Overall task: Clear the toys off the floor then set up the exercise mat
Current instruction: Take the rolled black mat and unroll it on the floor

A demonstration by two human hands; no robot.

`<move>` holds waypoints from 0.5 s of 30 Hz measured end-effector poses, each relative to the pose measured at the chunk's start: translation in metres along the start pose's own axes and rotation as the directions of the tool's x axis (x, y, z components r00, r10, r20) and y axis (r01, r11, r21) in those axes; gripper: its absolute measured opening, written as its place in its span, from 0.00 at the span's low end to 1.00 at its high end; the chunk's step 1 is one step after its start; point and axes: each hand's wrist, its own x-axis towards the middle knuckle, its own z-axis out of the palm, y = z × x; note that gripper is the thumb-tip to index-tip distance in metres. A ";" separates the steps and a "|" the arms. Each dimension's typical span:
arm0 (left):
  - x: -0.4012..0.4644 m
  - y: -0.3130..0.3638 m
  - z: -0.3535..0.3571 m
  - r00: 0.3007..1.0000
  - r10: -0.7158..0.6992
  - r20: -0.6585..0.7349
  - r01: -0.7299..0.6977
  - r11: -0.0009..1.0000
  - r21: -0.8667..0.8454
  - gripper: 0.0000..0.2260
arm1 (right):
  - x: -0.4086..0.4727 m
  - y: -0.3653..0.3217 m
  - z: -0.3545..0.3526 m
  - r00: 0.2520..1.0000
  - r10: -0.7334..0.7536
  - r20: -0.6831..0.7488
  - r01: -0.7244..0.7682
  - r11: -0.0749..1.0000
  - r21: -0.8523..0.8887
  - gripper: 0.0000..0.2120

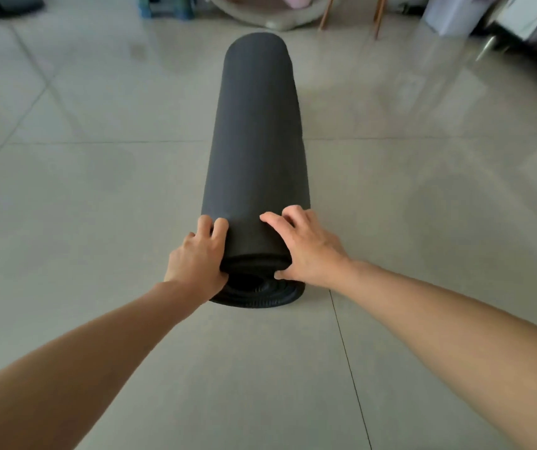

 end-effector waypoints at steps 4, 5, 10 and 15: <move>-0.010 -0.003 -0.026 0.998 -0.012 0.069 0.013 1.000 -0.015 0.21 | -0.001 -0.008 -0.019 0.995 -0.027 0.095 0.016 0.993 0.117 0.43; -0.013 -0.003 -0.030 0.996 -0.010 0.084 0.012 0.999 -0.033 0.21 | -0.001 -0.008 -0.021 0.994 -0.018 0.110 -0.003 0.982 0.190 0.42; -0.016 -0.010 -0.045 0.984 0.111 0.140 -0.108 0.994 -0.029 0.31 | 0.003 -0.007 -0.025 0.984 0.174 0.032 -0.163 0.817 0.553 0.25; -0.011 -0.001 -0.051 0.971 0.130 0.202 -0.137 0.990 0.020 0.34 | 0.008 0.001 -0.027 0.863 0.471 0.184 -0.479 0.646 0.595 0.29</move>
